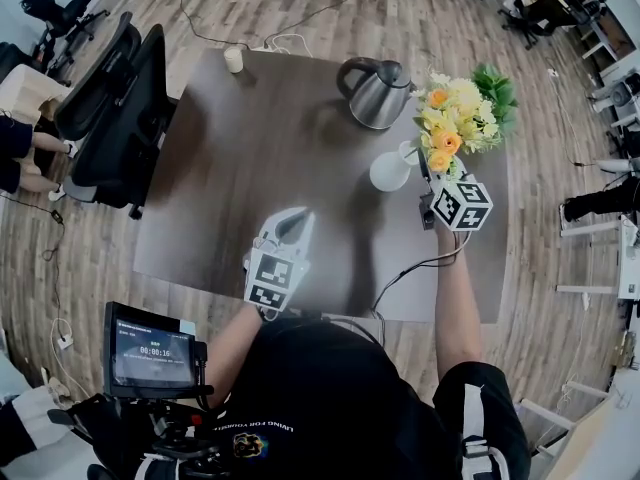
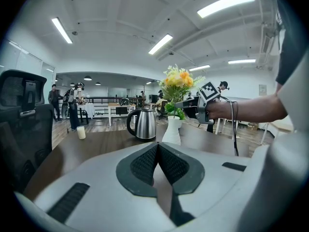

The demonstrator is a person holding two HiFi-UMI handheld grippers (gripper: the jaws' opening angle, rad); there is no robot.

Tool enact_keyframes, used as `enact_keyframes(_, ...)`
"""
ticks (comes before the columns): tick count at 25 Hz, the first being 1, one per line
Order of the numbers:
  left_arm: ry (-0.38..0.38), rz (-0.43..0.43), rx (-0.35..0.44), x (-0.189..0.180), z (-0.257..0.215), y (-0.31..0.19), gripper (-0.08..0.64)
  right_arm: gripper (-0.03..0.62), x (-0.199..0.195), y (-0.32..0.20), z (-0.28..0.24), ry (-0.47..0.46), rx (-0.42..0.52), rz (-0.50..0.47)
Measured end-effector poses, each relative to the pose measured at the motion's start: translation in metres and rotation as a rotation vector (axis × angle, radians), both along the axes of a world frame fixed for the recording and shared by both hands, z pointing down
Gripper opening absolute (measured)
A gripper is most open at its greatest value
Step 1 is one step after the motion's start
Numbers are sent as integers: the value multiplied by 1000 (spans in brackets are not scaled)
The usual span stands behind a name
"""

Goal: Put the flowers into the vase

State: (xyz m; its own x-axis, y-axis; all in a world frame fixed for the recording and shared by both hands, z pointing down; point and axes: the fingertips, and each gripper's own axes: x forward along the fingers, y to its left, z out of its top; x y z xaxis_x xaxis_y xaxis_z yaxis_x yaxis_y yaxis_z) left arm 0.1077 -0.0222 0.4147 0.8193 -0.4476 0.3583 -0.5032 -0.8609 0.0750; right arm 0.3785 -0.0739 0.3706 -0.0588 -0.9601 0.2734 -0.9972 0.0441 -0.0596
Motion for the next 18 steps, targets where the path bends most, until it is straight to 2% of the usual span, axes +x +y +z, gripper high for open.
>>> enact_keyframes(18, -13, 2, -6, -2, 1, 2, 8, 37, 0, 5, 12, -12, -23, 7)
